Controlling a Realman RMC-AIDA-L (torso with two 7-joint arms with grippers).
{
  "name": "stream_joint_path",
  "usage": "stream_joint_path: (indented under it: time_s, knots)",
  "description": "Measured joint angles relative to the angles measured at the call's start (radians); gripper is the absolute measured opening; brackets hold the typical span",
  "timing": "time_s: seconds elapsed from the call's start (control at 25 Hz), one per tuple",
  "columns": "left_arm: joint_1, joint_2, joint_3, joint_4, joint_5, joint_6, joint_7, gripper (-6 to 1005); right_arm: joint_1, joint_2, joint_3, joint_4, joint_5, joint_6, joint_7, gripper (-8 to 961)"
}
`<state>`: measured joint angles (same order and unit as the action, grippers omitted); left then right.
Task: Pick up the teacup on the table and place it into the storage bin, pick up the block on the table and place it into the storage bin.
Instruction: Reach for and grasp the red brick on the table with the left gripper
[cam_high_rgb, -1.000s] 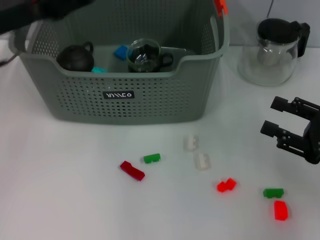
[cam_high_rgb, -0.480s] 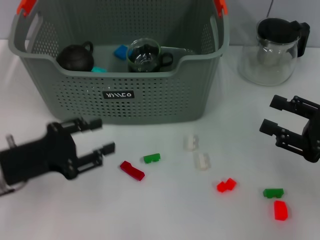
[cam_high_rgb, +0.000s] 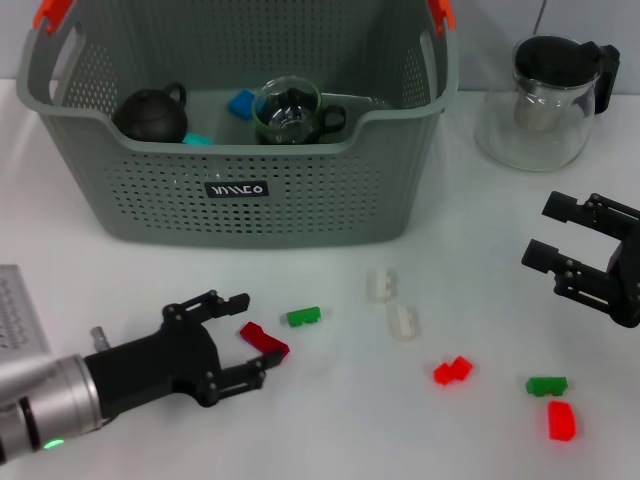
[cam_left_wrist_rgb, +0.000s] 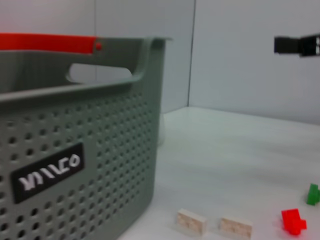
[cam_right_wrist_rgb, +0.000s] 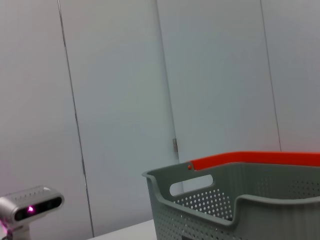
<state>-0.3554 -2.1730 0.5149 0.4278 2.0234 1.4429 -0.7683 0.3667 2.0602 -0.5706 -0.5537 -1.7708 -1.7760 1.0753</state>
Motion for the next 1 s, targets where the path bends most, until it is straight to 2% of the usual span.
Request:
stream_joint_path:
  time_s: [0.08,0.28,0.56,1.0]
  knots:
    - [-0.009,-0.001,0.000,-0.026,0.001,-0.015,0.035,641,0.000,0.000,0.000,0.000,0.000,0.000,0.000,684]
    - [-0.029,-0.002,0.000,-0.056,0.004,-0.037,0.058,802,0.000,0.000,0.000,0.000,0.000,0.000,0.001,684]
    - [-0.068,-0.002,0.001,-0.111,0.001,-0.126,0.087,799,0.004,0.000,0.000,0.000,-0.001,0.000,0.002,684]
    - [-0.062,-0.001,-0.004,-0.117,0.000,-0.141,0.126,799,-0.002,-0.002,0.000,0.000,-0.001,0.000,0.002,684]
